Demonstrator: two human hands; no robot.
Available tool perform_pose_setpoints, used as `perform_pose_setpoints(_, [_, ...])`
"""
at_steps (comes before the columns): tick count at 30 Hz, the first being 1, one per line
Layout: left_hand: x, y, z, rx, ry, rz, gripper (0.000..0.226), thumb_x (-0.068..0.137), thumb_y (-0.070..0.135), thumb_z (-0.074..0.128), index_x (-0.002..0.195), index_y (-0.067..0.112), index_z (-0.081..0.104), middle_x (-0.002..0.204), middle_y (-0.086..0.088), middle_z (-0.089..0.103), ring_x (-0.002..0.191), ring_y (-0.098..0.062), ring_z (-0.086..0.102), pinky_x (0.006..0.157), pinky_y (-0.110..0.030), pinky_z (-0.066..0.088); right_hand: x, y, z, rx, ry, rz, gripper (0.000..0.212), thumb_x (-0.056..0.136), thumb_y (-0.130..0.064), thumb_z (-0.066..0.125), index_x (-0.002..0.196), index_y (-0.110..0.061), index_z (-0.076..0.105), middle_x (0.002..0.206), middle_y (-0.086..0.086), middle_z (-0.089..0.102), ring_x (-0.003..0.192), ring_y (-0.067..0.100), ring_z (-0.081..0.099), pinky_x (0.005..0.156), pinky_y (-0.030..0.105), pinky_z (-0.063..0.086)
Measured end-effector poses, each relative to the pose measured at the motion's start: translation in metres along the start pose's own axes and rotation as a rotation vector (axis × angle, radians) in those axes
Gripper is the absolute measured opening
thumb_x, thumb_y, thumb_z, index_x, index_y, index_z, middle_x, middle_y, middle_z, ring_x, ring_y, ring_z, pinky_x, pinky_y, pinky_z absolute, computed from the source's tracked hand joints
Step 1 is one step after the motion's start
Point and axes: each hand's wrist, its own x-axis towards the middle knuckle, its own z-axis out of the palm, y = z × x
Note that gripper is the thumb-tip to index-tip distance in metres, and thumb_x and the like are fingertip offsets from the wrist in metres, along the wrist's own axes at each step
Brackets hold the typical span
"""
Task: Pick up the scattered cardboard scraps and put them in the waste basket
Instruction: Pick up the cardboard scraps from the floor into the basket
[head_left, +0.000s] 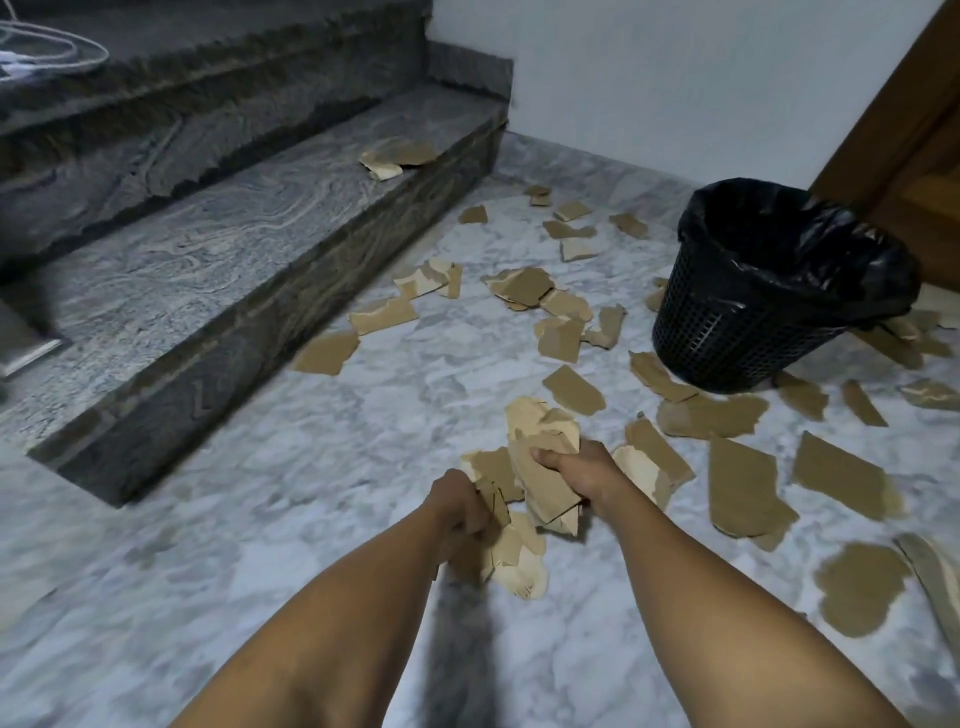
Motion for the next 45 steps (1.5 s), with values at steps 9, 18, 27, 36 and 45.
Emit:
perform_pose_setpoints(9, [-0.005,0.006,-0.008,0.186,-0.364,0.006,0.020,0.095,0.008,0.058,0.109,0.002,0.070,0.099,-0.003,0.060,0.088,-0.015,0.050,0.096,-0.030,0.046,0.021,0.017,0.038,-0.401,-0.068,-0.090,0.054,0.065,-0.042,0.083,0.110,-0.016,0.070,0.108,0.006,0.072,0.098,0.026,0.067,0.088,0.038,0.056])
perform_pose_setpoints(18, [-0.015,-0.001,-0.024,0.207,-0.460,-0.025,0.035,0.097,0.009,0.055,0.131,-0.001,0.060,0.120,-0.013,0.060,0.101,-0.021,0.049,0.098,-0.038,0.045,0.007,0.012,0.038,-0.343,-0.116,0.060,0.054,0.074,-0.023,0.086,0.115,-0.002,0.058,0.109,0.007,0.065,0.092,0.023,0.059,0.075,0.027,0.047])
perform_pose_setpoints(27, [-0.019,-0.035,-0.032,-0.260,-0.137,-0.084,0.026,0.067,0.002,0.083,0.092,-0.001,0.075,0.079,-0.010,0.068,0.070,-0.028,0.067,0.055,-0.033,0.054,-0.004,0.009,0.006,-0.106,-0.074,0.152,0.068,0.062,-0.027,0.091,0.118,-0.003,0.059,0.107,0.009,0.069,0.096,0.030,0.067,0.083,0.038,0.058])
perform_pose_setpoints(36, [-0.005,0.021,-0.018,-0.506,0.027,0.112,0.042,0.055,0.011,0.079,0.095,0.007,0.065,0.091,-0.013,0.071,0.080,-0.027,0.066,0.073,-0.034,0.059,0.003,0.017,-0.071,-0.159,0.172,0.121,0.088,0.069,-0.037,0.087,0.144,-0.017,0.045,0.132,0.007,0.059,0.119,0.030,0.056,0.094,0.036,0.050])
perform_pose_setpoints(45, [0.026,0.062,-0.010,-0.699,0.157,0.237,0.008,0.078,-0.001,0.071,0.086,0.000,0.069,0.083,-0.006,0.070,0.076,-0.022,0.064,0.060,-0.022,0.052,0.030,0.042,-0.081,-0.752,0.121,0.119,0.076,0.067,-0.053,0.078,0.133,-0.028,0.051,0.133,0.004,0.052,0.124,0.033,0.048,0.100,0.047,0.040])
